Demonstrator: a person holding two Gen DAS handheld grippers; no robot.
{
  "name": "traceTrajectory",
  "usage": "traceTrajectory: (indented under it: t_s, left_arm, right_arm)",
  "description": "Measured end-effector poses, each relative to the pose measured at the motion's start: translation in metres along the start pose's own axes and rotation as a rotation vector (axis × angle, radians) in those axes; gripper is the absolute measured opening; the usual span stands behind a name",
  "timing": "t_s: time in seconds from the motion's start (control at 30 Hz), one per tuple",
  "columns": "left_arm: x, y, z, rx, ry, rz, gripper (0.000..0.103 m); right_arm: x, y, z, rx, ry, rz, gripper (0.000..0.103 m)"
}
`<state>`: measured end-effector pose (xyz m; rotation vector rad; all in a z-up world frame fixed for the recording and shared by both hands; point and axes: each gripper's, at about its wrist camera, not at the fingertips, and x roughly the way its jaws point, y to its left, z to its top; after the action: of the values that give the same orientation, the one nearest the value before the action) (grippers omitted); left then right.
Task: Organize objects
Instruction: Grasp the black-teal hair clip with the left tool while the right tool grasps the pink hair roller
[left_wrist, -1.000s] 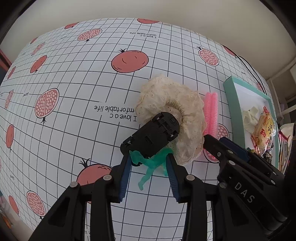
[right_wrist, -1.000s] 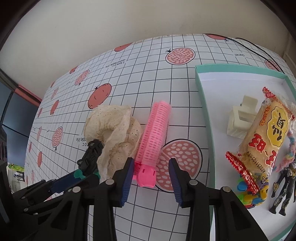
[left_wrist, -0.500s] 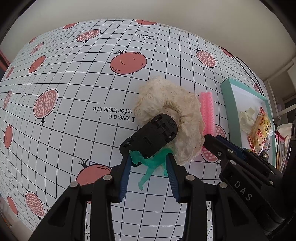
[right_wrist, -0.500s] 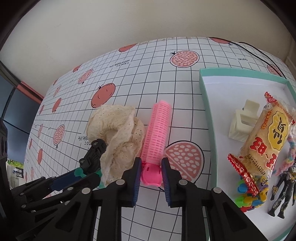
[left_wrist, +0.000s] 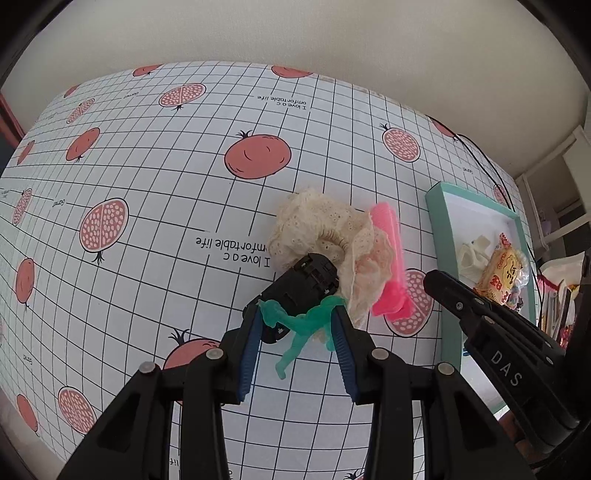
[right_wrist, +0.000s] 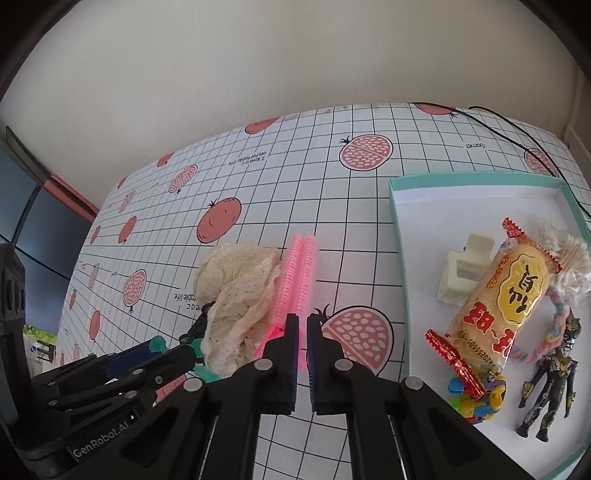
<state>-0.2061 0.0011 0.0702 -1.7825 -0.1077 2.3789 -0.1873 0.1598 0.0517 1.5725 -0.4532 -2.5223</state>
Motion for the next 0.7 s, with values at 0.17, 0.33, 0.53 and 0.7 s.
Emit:
traceTrajectory:
  t_s: [0.17, 0.33, 0.53, 0.7]
  left_arm:
    - [-0.010, 0.007, -0.001, -0.013, -0.024, 0.009, 0.040]
    - [-0.026, 0.017, 0.002, -0.040, -0.073, 0.019, 0.040]
    - [-0.046, 0.028, 0.007, -0.073, -0.134, 0.020, 0.040]
    - [-0.055, 0.033, 0.009, -0.089, -0.158, 0.019, 0.040]
  right_arm:
    - [0.005, -0.002, -0.002, 0.010, 0.018, 0.000, 0.005]
    - [0.007, -0.002, -0.002, 0.021, 0.002, 0.004, 0.006]
    - [0.011, 0.000, -0.003, 0.007, 0.007, -0.016, 0.015]
    - [0.018, 0.000, -0.005, 0.008, 0.018, -0.042, 0.029]
